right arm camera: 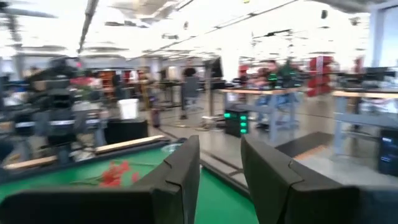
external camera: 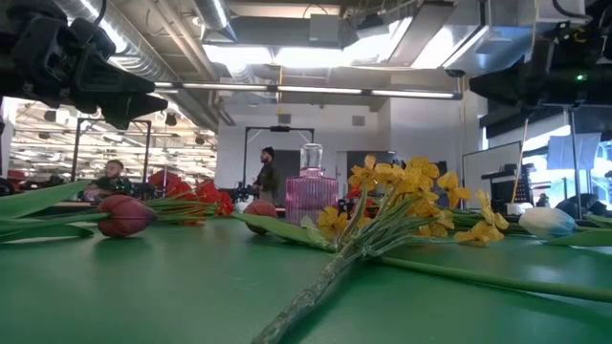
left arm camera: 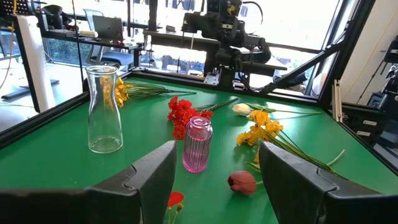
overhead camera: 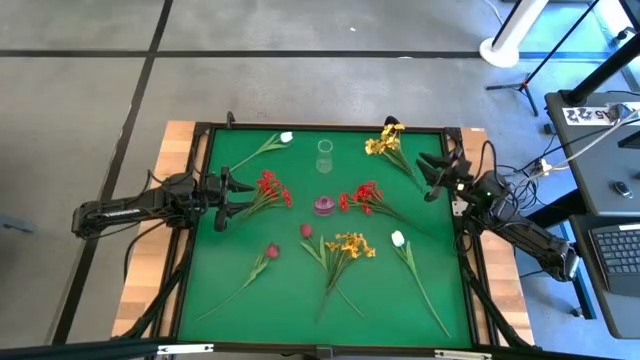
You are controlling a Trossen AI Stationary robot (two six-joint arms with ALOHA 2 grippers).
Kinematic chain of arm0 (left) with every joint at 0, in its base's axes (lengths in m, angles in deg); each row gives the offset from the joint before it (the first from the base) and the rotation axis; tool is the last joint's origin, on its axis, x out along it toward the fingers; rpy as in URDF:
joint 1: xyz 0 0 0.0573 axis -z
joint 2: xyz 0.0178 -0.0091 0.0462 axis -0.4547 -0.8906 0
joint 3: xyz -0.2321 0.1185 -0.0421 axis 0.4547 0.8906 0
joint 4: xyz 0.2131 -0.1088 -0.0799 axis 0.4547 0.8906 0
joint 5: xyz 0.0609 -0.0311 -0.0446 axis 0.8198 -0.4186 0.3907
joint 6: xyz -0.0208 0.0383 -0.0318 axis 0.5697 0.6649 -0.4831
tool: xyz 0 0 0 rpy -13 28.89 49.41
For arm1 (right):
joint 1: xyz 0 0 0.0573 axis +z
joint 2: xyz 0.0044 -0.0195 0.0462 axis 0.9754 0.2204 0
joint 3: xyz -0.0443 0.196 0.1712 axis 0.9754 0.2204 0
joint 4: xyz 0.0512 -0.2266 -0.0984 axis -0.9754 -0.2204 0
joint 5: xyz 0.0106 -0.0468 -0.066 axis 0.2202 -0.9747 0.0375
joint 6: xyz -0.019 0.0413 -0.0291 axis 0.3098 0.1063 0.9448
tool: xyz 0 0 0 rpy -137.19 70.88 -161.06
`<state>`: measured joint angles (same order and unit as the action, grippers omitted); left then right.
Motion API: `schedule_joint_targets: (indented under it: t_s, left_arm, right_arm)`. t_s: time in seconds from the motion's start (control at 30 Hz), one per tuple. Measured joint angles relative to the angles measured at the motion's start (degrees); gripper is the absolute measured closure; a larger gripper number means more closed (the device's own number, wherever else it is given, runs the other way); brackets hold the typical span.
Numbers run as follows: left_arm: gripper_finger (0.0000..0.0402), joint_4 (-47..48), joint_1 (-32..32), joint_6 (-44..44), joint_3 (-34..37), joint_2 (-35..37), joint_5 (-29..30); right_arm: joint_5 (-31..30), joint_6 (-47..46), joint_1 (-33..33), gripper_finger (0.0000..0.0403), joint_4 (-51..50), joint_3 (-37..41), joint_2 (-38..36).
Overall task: Sort flowers into vase by color
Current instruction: Put the right red flowers into the violet vase
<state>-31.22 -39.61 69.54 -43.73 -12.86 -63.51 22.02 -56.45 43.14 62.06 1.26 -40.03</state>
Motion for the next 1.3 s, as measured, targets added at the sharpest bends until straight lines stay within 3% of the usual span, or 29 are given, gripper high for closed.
schedule_joint_targets:
  t_s: [0.3,0.57,0.83,1.1,1.3]
  left_arm:
    - [0.0178,0.00,-0.01,0.01,0.00,0.02,0.00]
    - [0.0178,0.00,0.00,0.02,0.01,0.02,0.00]
    - [0.0178,0.00,0.01,0.00,0.01,0.02,0.02]
    - [0.0178,0.00,0.01,0.01,0.02,0.01,0.00]
    - [0.0178,0.00,-0.01,0.02,0.00,0.02,0.00]
  right_arm:
    - [-5.50,0.04,0.00,0.0285,4.56,-0.06,0.00]
    - [-4.80,-5.63,0.00,0.0285,6.49,-0.11,0.00]
    - [-1.28,-22.52,0.00,0.0285,1.74,-0.11,1.99]
    - [2.96,-23.65,0.00,0.0285,10.52,-0.17,9.45]
    - [7.27,-22.44,0.06,0.0285,5.86,-5.32,17.79]
